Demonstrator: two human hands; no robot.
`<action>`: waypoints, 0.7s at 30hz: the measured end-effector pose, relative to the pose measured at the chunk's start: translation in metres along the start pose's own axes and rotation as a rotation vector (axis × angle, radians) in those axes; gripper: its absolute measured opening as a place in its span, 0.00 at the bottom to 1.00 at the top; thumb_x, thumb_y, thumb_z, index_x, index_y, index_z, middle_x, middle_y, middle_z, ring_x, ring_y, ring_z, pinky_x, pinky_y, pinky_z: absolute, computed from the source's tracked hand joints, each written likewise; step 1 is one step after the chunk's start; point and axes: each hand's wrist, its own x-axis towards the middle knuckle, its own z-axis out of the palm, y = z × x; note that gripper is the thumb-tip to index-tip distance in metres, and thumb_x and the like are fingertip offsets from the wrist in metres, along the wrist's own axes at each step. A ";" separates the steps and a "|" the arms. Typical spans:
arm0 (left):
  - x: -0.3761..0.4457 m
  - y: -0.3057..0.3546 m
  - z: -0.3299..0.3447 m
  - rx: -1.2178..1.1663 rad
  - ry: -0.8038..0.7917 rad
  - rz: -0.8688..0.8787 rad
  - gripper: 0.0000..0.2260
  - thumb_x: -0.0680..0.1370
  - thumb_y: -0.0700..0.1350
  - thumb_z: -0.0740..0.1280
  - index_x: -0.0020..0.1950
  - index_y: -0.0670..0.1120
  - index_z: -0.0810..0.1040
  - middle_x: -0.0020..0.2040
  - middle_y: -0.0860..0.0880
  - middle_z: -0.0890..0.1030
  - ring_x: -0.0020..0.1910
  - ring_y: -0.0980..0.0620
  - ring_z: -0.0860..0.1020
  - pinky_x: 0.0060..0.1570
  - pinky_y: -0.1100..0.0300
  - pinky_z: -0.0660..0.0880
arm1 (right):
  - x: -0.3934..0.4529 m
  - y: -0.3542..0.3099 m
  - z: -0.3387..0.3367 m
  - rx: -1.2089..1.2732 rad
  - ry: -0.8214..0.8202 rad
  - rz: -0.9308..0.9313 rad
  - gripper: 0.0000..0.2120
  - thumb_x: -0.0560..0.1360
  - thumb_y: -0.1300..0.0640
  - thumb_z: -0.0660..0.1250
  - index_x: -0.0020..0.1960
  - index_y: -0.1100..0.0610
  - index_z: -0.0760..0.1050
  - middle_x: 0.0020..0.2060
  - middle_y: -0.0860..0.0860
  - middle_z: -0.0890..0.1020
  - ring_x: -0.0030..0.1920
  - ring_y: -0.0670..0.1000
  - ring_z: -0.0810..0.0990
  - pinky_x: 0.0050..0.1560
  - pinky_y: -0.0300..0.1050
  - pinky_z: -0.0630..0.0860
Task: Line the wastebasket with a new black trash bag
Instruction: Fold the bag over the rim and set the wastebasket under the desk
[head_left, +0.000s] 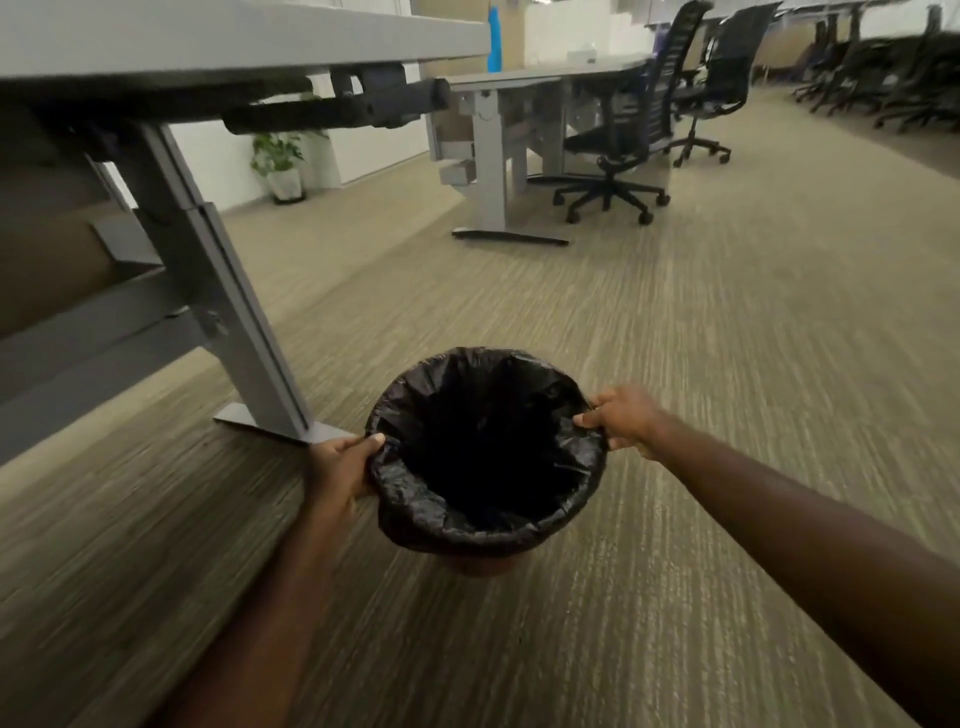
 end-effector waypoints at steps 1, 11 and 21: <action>0.002 -0.002 -0.001 -0.011 -0.003 -0.019 0.07 0.74 0.38 0.73 0.38 0.41 0.78 0.36 0.42 0.80 0.29 0.50 0.77 0.25 0.62 0.77 | 0.004 0.001 0.002 -0.020 -0.001 -0.005 0.12 0.73 0.64 0.74 0.53 0.69 0.80 0.44 0.64 0.83 0.40 0.56 0.81 0.37 0.47 0.78; 0.017 -0.028 -0.012 -0.081 -0.003 -0.125 0.07 0.73 0.38 0.73 0.36 0.42 0.79 0.21 0.52 0.80 0.19 0.57 0.78 0.22 0.63 0.76 | 0.024 -0.002 0.029 -0.197 -0.017 -0.028 0.11 0.74 0.61 0.74 0.55 0.65 0.83 0.44 0.60 0.86 0.42 0.57 0.85 0.42 0.51 0.85; 0.033 -0.046 -0.018 -0.024 0.056 -0.083 0.08 0.74 0.39 0.73 0.49 0.36 0.82 0.33 0.45 0.82 0.30 0.49 0.80 0.27 0.62 0.78 | 0.045 0.003 0.050 -0.171 -0.026 -0.047 0.12 0.73 0.64 0.74 0.56 0.65 0.83 0.47 0.64 0.86 0.46 0.61 0.87 0.50 0.62 0.84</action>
